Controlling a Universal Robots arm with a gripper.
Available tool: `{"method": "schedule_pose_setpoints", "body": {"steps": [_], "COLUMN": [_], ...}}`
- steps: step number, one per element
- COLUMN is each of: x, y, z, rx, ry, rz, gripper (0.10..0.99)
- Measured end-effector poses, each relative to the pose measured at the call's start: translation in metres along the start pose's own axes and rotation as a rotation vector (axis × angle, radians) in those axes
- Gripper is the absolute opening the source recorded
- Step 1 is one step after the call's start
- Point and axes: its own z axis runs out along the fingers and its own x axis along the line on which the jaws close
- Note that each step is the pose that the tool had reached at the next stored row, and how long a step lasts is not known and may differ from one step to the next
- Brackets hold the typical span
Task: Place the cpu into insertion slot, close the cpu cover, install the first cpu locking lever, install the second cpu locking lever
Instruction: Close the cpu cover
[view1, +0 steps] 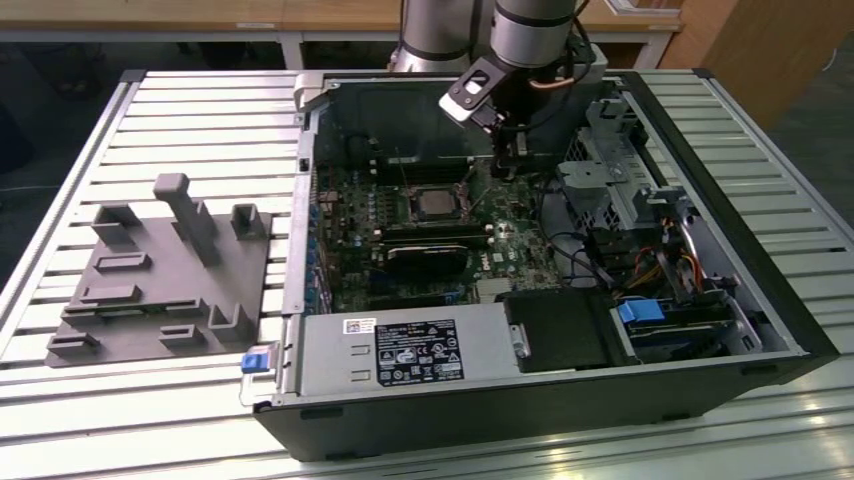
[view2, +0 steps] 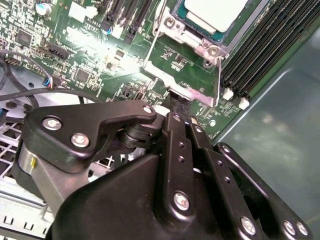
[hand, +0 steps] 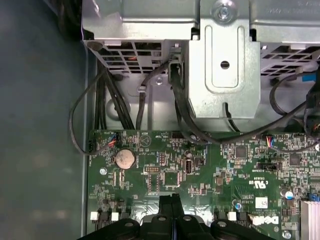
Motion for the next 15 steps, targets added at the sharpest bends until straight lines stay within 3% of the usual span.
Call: {"method": "schedule_pose_setpoints", "body": {"steps": [15], "x": [-0.0001], "y": [-0.0141], "z": [-0.0005], "rx": [0.000], "ry": [0.0000], "rz": [0.000], "gripper": [0.122]}}
